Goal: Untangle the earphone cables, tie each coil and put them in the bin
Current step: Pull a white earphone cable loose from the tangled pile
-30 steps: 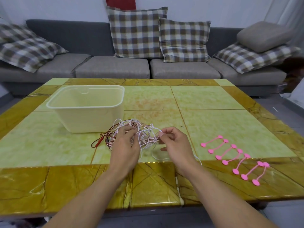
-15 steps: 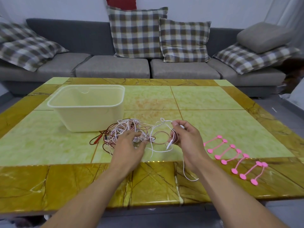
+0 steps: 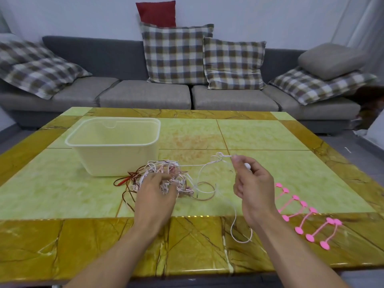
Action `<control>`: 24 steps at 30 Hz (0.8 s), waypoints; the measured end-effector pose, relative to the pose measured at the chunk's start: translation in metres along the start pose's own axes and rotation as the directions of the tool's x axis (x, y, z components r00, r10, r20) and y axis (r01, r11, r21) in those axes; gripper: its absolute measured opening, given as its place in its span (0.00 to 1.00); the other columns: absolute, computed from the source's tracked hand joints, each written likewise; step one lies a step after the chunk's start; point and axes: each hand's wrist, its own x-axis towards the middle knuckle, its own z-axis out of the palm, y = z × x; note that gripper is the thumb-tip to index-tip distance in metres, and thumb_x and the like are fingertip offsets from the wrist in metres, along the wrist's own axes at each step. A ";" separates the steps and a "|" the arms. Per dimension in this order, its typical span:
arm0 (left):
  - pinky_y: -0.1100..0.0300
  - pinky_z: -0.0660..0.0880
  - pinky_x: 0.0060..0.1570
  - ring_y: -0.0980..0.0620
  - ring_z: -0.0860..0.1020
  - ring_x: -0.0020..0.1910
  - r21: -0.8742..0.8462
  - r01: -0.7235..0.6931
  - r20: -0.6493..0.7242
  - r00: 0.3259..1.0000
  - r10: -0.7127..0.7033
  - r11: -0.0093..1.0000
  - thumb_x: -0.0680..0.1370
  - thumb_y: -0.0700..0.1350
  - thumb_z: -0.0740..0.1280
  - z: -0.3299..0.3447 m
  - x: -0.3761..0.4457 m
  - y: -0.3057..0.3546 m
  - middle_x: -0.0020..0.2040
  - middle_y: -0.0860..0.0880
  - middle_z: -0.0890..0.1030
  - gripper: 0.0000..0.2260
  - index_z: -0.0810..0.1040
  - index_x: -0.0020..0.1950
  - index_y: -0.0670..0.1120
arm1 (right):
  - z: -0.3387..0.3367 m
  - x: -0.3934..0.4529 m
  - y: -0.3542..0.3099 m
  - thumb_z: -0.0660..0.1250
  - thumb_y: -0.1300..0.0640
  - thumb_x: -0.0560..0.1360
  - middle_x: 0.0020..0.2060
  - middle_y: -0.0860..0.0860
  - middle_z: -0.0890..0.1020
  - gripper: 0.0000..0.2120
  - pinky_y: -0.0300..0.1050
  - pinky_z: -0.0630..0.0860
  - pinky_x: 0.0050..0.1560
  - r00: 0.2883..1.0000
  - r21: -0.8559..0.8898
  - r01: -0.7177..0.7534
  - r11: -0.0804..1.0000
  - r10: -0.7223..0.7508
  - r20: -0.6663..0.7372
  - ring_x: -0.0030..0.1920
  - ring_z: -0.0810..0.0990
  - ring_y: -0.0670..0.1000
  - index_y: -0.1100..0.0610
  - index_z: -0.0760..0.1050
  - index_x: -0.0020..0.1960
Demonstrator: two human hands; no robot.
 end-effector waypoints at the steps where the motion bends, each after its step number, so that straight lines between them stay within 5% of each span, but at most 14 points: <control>1: 0.51 0.72 0.59 0.52 0.78 0.54 0.059 -0.020 -0.058 0.998 0.023 0.998 0.77 0.52 0.70 -0.002 0.000 0.002 0.51 0.57 0.78 0.05 0.82 0.51 0.54 | 0.000 -0.001 0.001 0.76 0.51 0.71 0.24 0.49 0.64 0.08 0.42 0.59 0.26 0.999 -0.027 -0.011 1.000 0.012 0.032 0.26 0.60 0.49 0.54 0.83 0.46; 3: 0.49 0.70 0.58 0.52 0.78 0.50 0.147 -0.108 -0.156 0.979 0.131 0.983 0.76 0.53 0.71 -0.003 0.000 0.005 0.47 0.59 0.76 0.03 0.81 0.47 0.55 | 0.001 -0.003 0.003 0.75 0.52 0.72 0.25 0.51 0.69 0.08 0.43 0.64 0.26 0.995 -0.105 -0.039 0.994 0.048 0.092 0.27 0.65 0.50 0.55 0.84 0.46; 7: 0.58 0.71 0.59 0.59 0.76 0.58 -0.132 -0.315 -0.060 0.949 0.309 0.940 0.77 0.54 0.68 0.000 -0.007 0.019 0.53 0.63 0.77 0.11 0.78 0.59 0.57 | 0.004 -0.010 0.004 0.72 0.47 0.73 0.30 0.53 0.74 0.11 0.44 0.67 0.29 0.939 -0.190 -0.094 0.977 0.150 0.310 0.31 0.71 0.50 0.54 0.84 0.40; 12: 0.53 0.79 0.54 0.59 0.81 0.53 -0.390 -0.136 0.186 0.957 0.223 0.911 0.80 0.52 0.69 0.007 -0.010 0.030 0.50 0.61 0.84 0.04 0.83 0.52 0.56 | 0.003 -0.017 0.003 0.70 0.49 0.75 0.37 0.51 0.83 0.10 0.40 0.73 0.42 0.898 -0.343 -0.043 0.938 0.186 0.398 0.40 0.79 0.48 0.53 0.87 0.44; 16: 0.51 0.79 0.53 0.55 0.82 0.49 -0.448 -0.080 0.206 0.960 0.190 0.890 0.80 0.47 0.71 0.008 -0.008 0.028 0.46 0.55 0.85 0.02 0.83 0.49 0.53 | 0.000 -0.015 0.005 0.68 0.52 0.80 0.47 0.56 0.86 0.10 0.42 0.77 0.53 0.890 -0.415 -0.025 0.909 0.209 0.405 0.51 0.84 0.52 0.46 0.87 0.46; 20: 0.56 0.81 0.50 0.47 0.84 0.48 -0.568 0.040 0.211 0.973 0.098 0.822 0.81 0.42 0.69 0.005 -0.009 0.033 0.43 0.49 0.86 0.05 0.84 0.47 0.47 | -0.002 -0.011 0.017 0.70 0.51 0.79 0.41 0.51 0.84 0.09 0.40 0.74 0.49 0.901 -0.539 0.116 0.834 0.140 0.410 0.44 0.81 0.44 0.41 0.87 0.45; 24: 0.52 0.81 0.53 0.47 0.84 0.46 -0.581 0.094 0.252 0.965 0.069 0.808 0.78 0.42 0.72 0.006 -0.009 0.034 0.41 0.48 0.86 0.04 0.85 0.45 0.44 | -0.004 -0.007 0.031 0.71 0.48 0.78 0.41 0.44 0.80 0.09 0.42 0.74 0.46 0.882 -0.714 0.356 0.603 0.035 0.470 0.44 0.79 0.43 0.33 0.83 0.44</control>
